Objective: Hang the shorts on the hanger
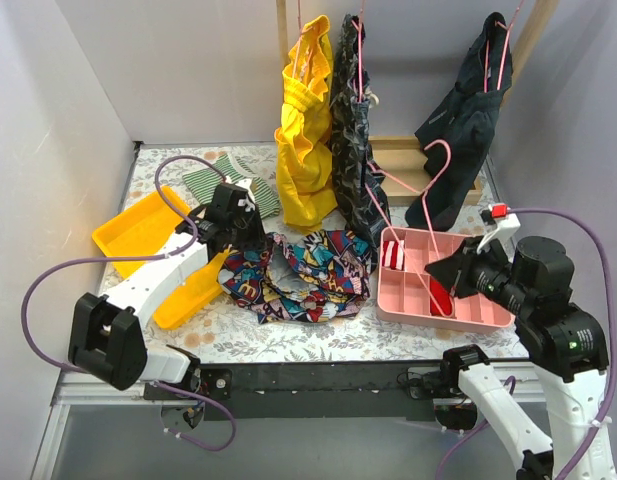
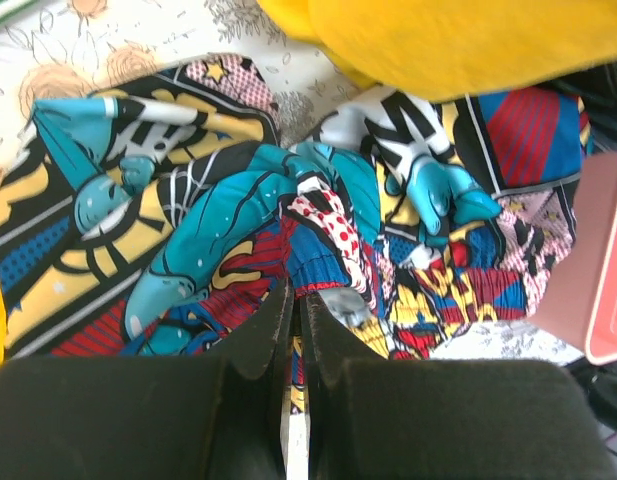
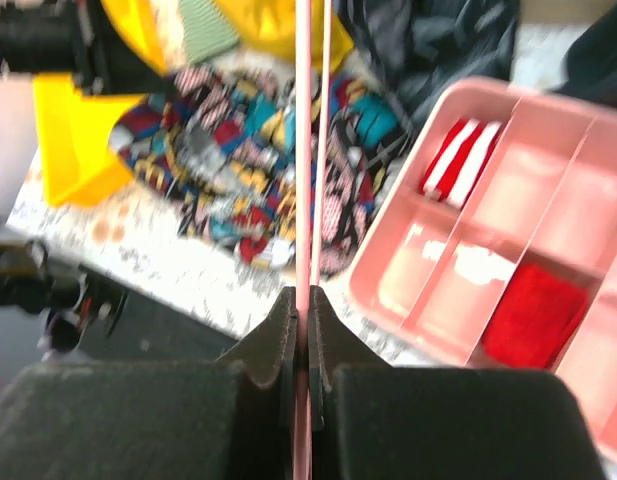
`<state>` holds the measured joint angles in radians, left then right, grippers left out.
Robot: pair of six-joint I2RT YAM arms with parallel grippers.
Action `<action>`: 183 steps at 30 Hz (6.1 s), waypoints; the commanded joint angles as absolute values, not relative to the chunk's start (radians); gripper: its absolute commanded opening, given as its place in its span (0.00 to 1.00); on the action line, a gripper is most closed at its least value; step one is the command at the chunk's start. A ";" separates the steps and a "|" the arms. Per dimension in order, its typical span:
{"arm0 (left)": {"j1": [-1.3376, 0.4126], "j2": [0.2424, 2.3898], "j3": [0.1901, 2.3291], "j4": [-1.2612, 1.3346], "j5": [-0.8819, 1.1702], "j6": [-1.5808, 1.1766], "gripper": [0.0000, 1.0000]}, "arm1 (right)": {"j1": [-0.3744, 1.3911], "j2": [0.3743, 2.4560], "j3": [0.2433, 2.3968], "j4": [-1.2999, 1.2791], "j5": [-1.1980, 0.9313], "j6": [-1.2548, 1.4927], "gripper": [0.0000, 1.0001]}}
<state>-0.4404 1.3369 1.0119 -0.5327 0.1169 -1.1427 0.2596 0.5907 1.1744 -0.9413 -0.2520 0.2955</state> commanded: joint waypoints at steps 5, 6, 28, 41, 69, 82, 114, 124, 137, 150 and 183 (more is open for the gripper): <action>-0.433 1.384 1.094 -0.514 0.087 -1.141 0.00 | 0.261 0.523 1.184 -1.149 -0.466 0.218 0.01; -0.433 1.387 1.094 -0.514 0.086 -1.140 0.00 | 0.262 0.523 1.192 -1.163 -0.466 0.207 0.01; -0.430 1.354 1.118 -0.551 0.083 -1.089 0.00 | 0.296 0.627 1.020 -0.976 -0.727 0.170 0.01; -0.430 1.328 1.130 -0.583 0.092 -1.066 0.00 | 0.484 0.696 0.939 -0.856 -0.575 0.230 0.01; -0.511 0.980 1.163 -0.790 0.138 -0.996 0.00 | 0.992 0.811 0.680 0.028 -0.218 0.296 0.01; -0.511 0.807 1.040 -0.698 0.192 -0.980 0.47 | 0.999 0.986 0.543 0.373 -0.230 0.316 0.01; -0.785 0.973 0.887 -0.258 -0.159 -0.856 0.00 | 1.000 1.072 0.563 0.357 -0.215 0.311 0.01; -0.790 0.818 0.787 -0.218 -0.183 -0.772 0.00 | 1.000 0.970 0.611 0.193 -0.062 0.328 0.59; -0.792 0.753 0.764 -0.212 -0.219 -0.746 0.00 | 0.963 0.494 0.410 0.002 0.353 0.534 0.70; -0.792 0.672 0.733 -0.163 -0.172 -0.719 0.00 | 0.962 0.903 0.442 0.130 0.091 0.422 0.72; -0.792 0.687 0.742 -0.146 -0.184 -0.692 0.00 | 1.035 1.333 0.646 0.089 0.250 0.330 0.70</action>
